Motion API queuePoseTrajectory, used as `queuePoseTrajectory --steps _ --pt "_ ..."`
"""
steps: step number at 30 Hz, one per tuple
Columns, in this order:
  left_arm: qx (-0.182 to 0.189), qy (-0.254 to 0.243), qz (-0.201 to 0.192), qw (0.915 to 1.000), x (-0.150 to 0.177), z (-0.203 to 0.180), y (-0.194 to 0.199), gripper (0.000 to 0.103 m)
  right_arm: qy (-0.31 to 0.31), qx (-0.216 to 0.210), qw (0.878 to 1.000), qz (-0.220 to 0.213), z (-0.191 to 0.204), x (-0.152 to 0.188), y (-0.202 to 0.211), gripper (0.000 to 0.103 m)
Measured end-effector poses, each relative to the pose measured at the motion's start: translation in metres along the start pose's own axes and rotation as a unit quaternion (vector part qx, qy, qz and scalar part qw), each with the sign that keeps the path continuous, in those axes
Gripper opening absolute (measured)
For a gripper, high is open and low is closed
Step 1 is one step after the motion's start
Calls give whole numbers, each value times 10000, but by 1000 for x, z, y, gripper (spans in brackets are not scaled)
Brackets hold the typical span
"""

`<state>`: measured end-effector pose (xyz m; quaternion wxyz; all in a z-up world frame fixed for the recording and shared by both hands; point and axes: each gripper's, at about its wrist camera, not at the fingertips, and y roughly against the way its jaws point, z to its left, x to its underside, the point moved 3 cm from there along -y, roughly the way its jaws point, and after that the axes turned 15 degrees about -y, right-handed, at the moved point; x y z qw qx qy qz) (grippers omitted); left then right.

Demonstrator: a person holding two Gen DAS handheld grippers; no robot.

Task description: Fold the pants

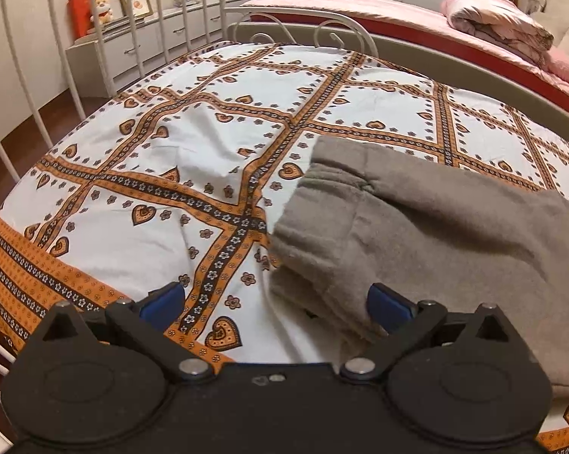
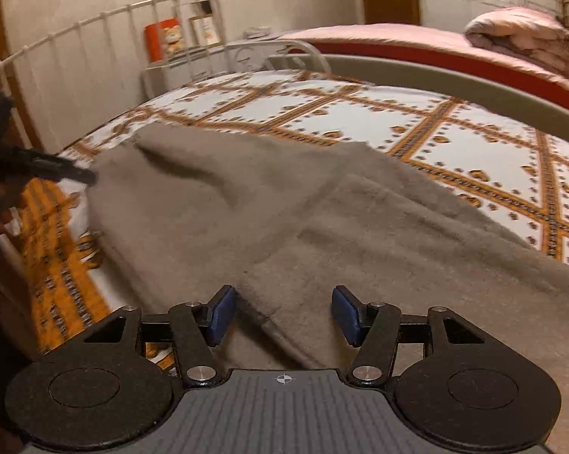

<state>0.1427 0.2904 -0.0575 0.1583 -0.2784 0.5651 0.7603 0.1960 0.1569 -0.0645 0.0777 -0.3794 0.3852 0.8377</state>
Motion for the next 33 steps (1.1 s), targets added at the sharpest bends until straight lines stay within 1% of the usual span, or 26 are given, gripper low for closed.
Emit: queuePoseTrajectory --steps 2,8,10,12,14,16,17,18,19,20,22,23,24,26,27,29,31,33 --pt "-4 23 1 10000 0 1 0 97 -157 53 9998 -61 -3 -3 -4 43" --pt "-13 -107 33 9999 -1 -7 0 97 -388 313 9986 -201 0 -9 -16 42" --pt "18 -96 57 9999 0 -8 -1 97 -461 284 9984 -181 1 -13 -13 42" --pt "151 -6 72 9999 1 -8 0 96 -517 118 9979 -374 1 -21 3 43" --pt "322 127 60 9994 3 -7 1 96 -506 130 9976 -464 -4 -34 19 44" --pt "572 425 88 9974 6 -2 0 90 -598 167 9971 -441 -15 -46 31 46" --pt "724 610 120 9954 8 1 -2 86 -618 193 9970 -413 -22 -50 37 48" --pt "918 810 155 9924 10 5 -4 80 -606 217 9972 -384 -28 -52 42 50" --pt "1161 1061 193 9874 12 8 -7 77 -577 273 9972 -394 -34 -53 48 51" --pt "1313 1244 230 9832 13 11 -10 76 -550 343 9971 -407 -40 -52 53 53" --pt "1500 1518 286 9766 15 14 -16 68 -596 452 9963 -430 -55 -48 61 54" --pt "1616 1591 269 9736 15 15 -18 67 -710 456 9954 -446 -61 -45 63 55" --pt "1702 1669 270 9708 15 15 -20 67 -853 442 9944 -439 -67 -42 65 55" --pt "1714 1703 346 9697 15 12 -27 66 -1168 362 9917 -386 -75 -39 64 55" --pt "1725 1700 354 9696 14 11 -30 64 -1191 358 9915 -389 -75 -39 65 55" --pt "1809 1728 263 9678 11 10 -34 64 -1065 424 9925 -417 -71 -39 64 55" --pt "1991 1932 140 9607 9 12 -37 64 -994 416 9933 -417 -69 -39 64 55" --pt "2068 2159 59 9543 10 18 -44 63 -974 400 9936 -403 -68 -39 61 55"
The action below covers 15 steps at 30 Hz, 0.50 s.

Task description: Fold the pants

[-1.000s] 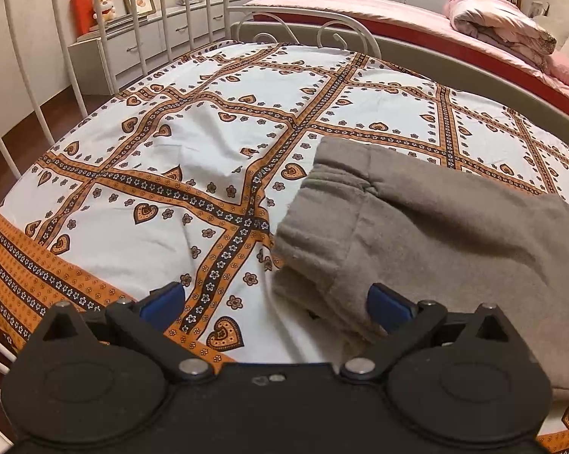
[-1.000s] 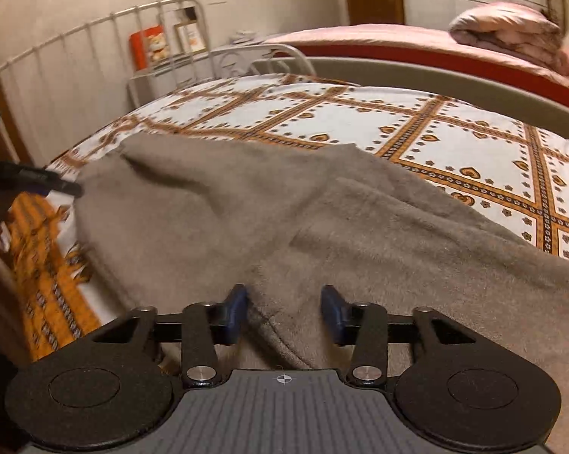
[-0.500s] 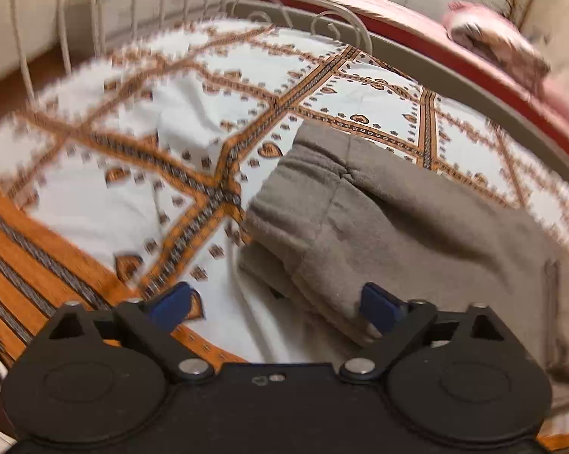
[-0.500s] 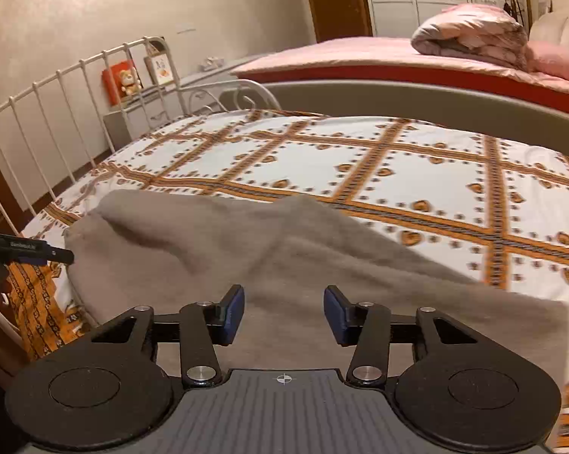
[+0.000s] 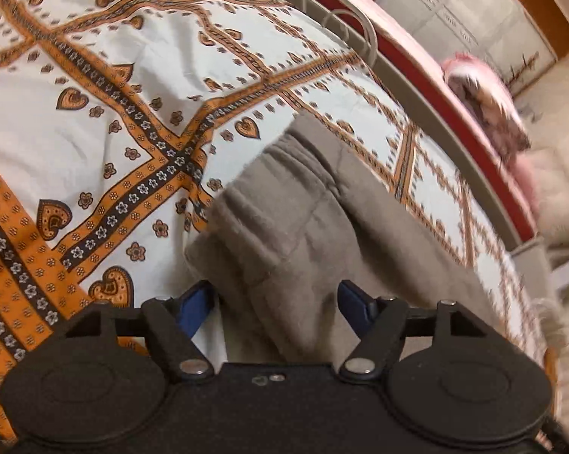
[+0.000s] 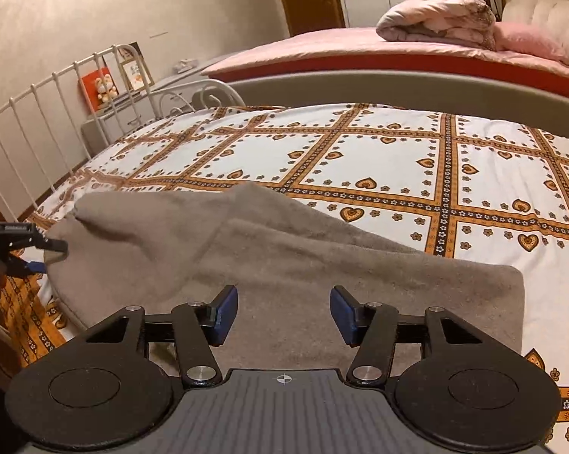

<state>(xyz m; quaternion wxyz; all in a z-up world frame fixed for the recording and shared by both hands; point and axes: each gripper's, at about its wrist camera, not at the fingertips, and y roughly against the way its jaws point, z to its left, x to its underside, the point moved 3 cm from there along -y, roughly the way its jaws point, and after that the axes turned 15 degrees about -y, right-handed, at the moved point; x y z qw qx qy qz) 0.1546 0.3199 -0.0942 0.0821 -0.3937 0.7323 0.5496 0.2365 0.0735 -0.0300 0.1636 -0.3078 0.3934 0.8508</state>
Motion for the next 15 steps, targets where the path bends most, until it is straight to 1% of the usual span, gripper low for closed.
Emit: queuePoseTrajectory --steps 3,10,11,12,13,15 --pt "143 158 -119 9997 -3 7 -6 63 -39 6 10000 44 -1 2 -5 55" --pt "234 163 -402 9988 -14 4 -16 63 -179 103 9998 28 -8 0 -8 55" --pt "200 106 -396 9990 -14 2 -15 58 -221 120 9997 30 -10 0 -8 55" --pt "109 16 -366 9993 -15 -1 -13 44 -253 127 9996 30 -11 -1 -7 55" --pt "54 -3 -372 9993 -14 -4 -8 39 -285 139 9995 20 -12 -2 -7 55" --pt "83 -36 -523 9986 -13 -6 2 36 -330 151 9993 -22 -15 -3 -4 55"
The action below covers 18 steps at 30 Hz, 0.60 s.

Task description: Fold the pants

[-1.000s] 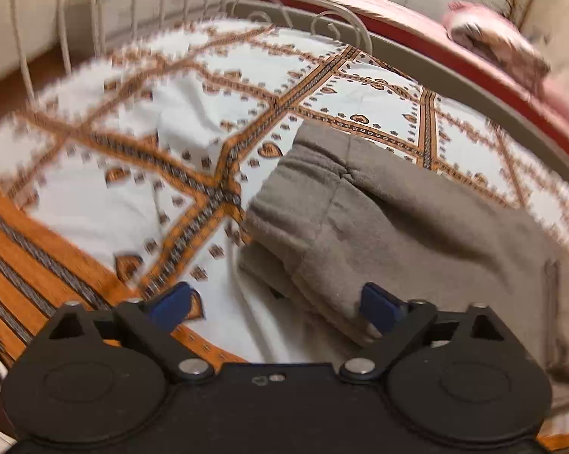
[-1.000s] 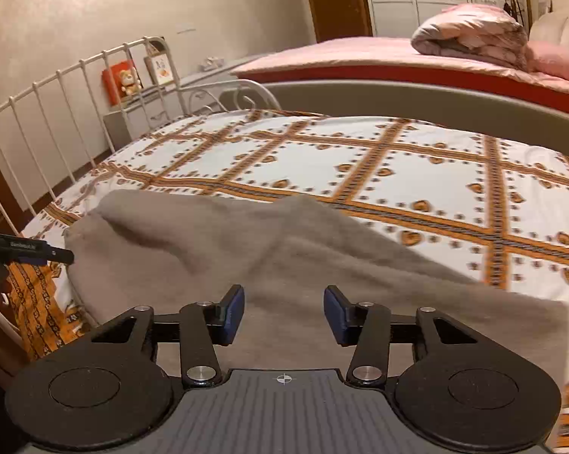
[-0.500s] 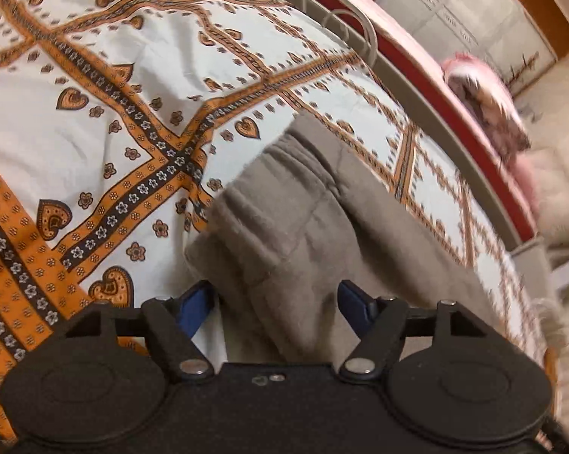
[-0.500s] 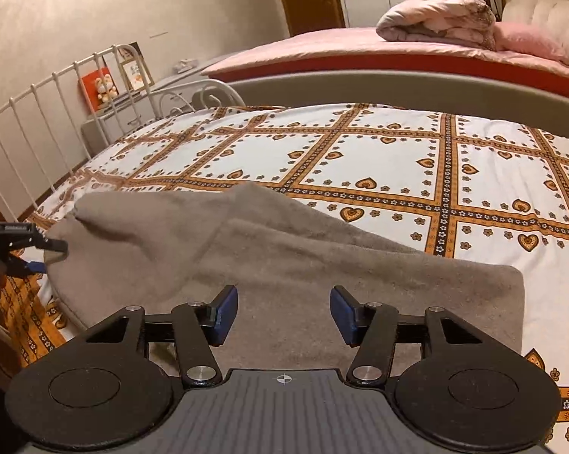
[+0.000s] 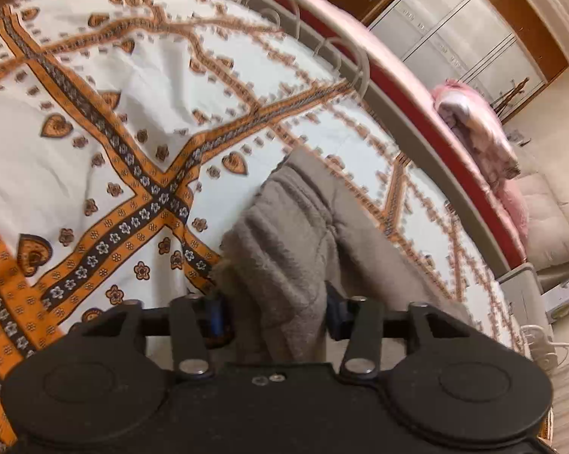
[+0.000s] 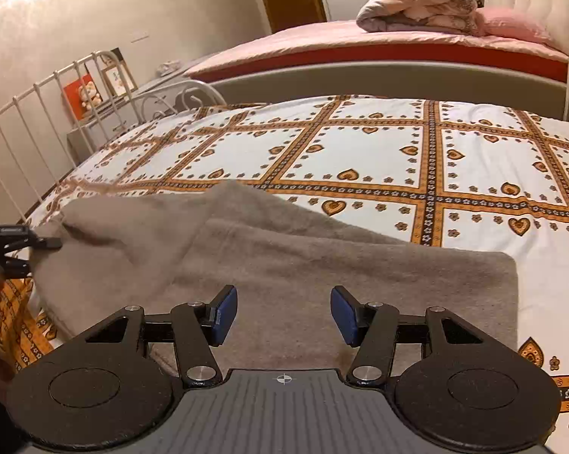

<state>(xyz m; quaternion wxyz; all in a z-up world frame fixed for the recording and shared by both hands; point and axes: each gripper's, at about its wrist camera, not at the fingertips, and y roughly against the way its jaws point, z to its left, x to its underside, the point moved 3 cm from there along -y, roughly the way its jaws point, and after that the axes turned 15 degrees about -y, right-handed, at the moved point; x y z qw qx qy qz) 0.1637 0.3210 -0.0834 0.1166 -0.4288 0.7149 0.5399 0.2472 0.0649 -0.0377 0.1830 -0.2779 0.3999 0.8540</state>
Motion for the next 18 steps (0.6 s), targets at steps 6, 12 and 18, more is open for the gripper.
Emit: queuePoseTrajectory --steps 6,12,18 --pt "-209 -445 158 9987 2 -2 -13 35 -345 211 9991 -80 -17 -9 3 56" --pt "59 -1042 -745 9917 -14 -55 32 21 -1016 440 9932 -352 -57 -23 24 56" --pt "629 -1850 -984 9758 -11 -147 33 20 -1667 537 9803 -909 -95 -38 65 56"
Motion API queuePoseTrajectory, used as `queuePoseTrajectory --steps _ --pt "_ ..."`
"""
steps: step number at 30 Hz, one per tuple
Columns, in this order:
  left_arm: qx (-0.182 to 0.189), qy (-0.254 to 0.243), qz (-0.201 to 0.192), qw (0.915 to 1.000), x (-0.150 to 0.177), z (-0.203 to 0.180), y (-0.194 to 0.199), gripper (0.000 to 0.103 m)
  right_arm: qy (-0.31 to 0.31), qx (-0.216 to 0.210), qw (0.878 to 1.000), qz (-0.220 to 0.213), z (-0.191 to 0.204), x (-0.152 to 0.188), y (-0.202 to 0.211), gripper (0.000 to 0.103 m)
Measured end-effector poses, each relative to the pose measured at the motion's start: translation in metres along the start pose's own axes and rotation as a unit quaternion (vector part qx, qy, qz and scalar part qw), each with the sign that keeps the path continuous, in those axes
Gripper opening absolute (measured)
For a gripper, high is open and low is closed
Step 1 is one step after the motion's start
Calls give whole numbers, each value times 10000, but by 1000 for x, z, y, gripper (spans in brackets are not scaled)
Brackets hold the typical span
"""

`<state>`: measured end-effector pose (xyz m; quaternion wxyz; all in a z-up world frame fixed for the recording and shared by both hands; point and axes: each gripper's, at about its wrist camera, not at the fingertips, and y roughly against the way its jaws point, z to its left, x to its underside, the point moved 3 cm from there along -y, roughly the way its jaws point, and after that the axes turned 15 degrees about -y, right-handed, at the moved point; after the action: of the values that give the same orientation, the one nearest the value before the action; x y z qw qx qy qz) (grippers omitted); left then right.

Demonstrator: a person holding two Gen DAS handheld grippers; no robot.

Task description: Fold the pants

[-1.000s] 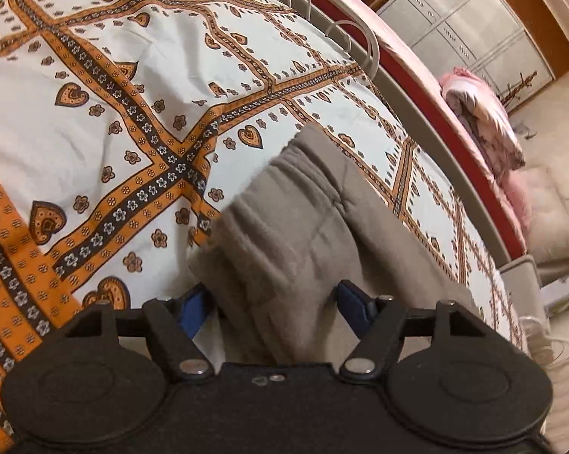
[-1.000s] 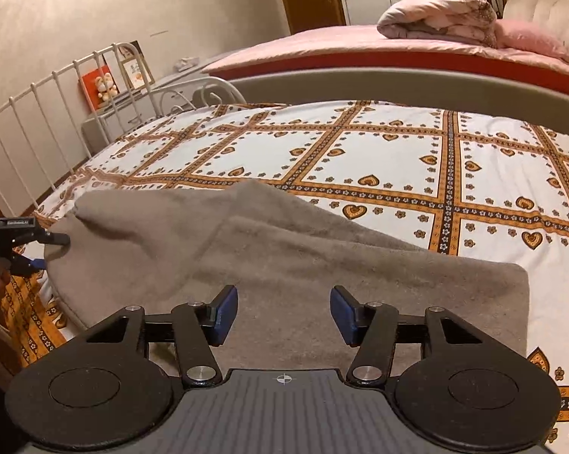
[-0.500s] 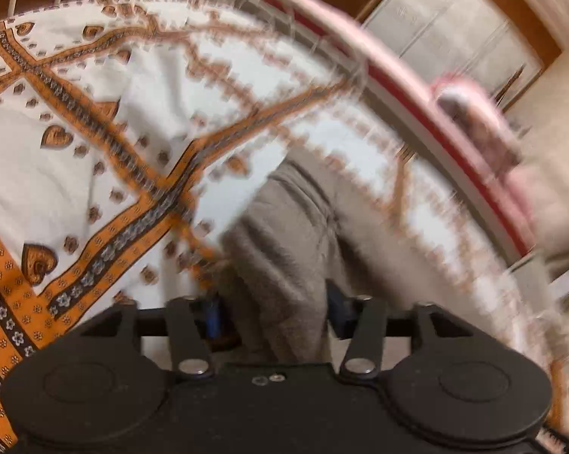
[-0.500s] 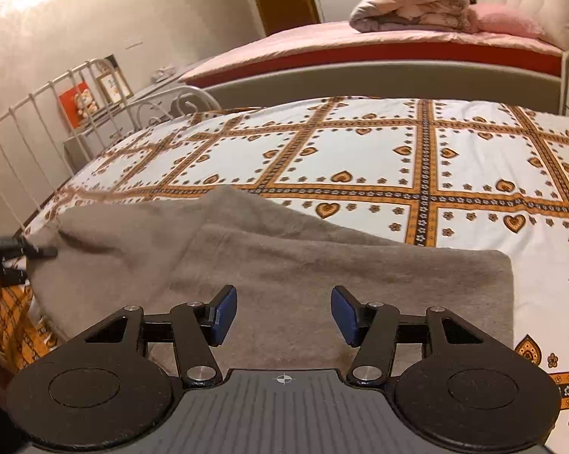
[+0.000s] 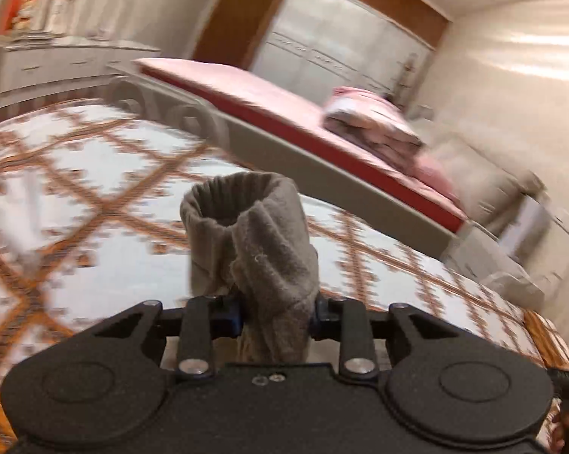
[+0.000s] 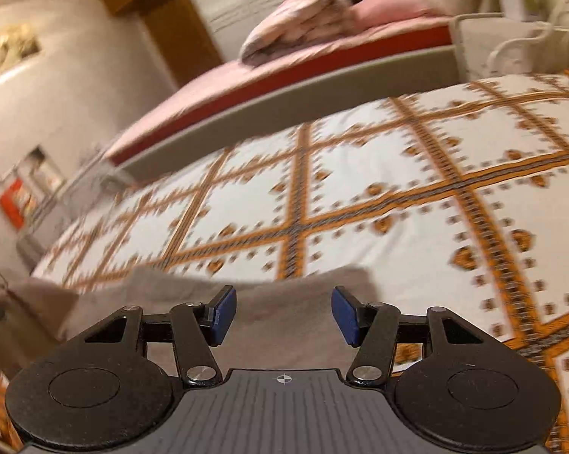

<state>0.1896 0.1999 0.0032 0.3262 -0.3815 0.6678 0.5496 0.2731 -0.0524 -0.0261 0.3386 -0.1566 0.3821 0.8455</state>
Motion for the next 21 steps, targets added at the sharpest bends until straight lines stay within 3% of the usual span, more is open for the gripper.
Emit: queuePoseTrajectory --steps 10,21 --pt "720 -948 64 9929 -4 -130 -53 20 -361 403 9970 -560 -55 -32 53 56" --pt "1807 -2180 380 9583 43 -288 -93 20 -439 644 9958 -486 -97 -31 81 57"
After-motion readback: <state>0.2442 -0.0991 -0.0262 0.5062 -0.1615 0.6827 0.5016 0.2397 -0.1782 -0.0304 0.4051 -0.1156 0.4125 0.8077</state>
